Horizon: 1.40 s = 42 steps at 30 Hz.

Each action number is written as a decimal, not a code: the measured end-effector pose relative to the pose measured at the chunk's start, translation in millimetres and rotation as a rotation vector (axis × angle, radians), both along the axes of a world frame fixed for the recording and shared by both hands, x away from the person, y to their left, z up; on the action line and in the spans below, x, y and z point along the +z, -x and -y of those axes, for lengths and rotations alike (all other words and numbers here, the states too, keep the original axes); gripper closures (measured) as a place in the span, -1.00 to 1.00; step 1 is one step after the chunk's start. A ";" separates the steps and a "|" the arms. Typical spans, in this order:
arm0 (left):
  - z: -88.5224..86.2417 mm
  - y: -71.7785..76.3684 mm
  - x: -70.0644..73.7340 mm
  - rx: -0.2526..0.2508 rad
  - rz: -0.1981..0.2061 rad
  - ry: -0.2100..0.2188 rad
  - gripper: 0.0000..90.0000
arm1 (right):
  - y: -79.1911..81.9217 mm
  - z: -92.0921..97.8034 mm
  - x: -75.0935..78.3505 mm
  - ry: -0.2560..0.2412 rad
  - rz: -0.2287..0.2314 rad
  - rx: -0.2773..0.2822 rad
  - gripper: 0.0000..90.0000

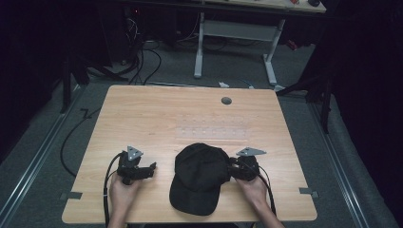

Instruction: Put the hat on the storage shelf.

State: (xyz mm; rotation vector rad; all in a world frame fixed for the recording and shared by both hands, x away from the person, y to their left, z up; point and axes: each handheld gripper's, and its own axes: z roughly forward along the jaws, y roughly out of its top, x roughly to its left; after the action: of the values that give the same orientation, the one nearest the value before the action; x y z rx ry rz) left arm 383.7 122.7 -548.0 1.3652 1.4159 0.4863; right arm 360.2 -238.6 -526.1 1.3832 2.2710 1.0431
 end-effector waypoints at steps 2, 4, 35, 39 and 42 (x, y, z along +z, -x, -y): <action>0.0 0.0 0.0 0.001 0.000 0.000 -0.59 | 0.0 -1.0 -0.7 0.010 0.012 0.003 0.21; 0.0 0.0 0.0 0.001 0.000 0.000 -0.59 | 1.5 -4.0 -0.8 0.047 0.030 0.009 0.27; 0.0 -0.1 0.1 0.004 0.000 0.000 -0.59 | 4.6 -10.3 3.6 0.082 0.074 0.057 0.90; 0.0 -0.1 0.1 0.004 0.000 0.000 -0.59 | 5.1 -6.4 11.2 0.062 0.085 0.062 0.90; 0.0 -0.1 0.1 0.004 0.000 0.000 -0.59 | 4.1 -4.5 18.6 0.053 0.098 0.069 0.90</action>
State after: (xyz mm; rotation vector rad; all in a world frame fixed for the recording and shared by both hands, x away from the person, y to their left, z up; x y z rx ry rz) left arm 383.8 122.7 -547.9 1.3622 1.4184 0.4888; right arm 356.1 -234.1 -507.5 1.2138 2.2718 1.0409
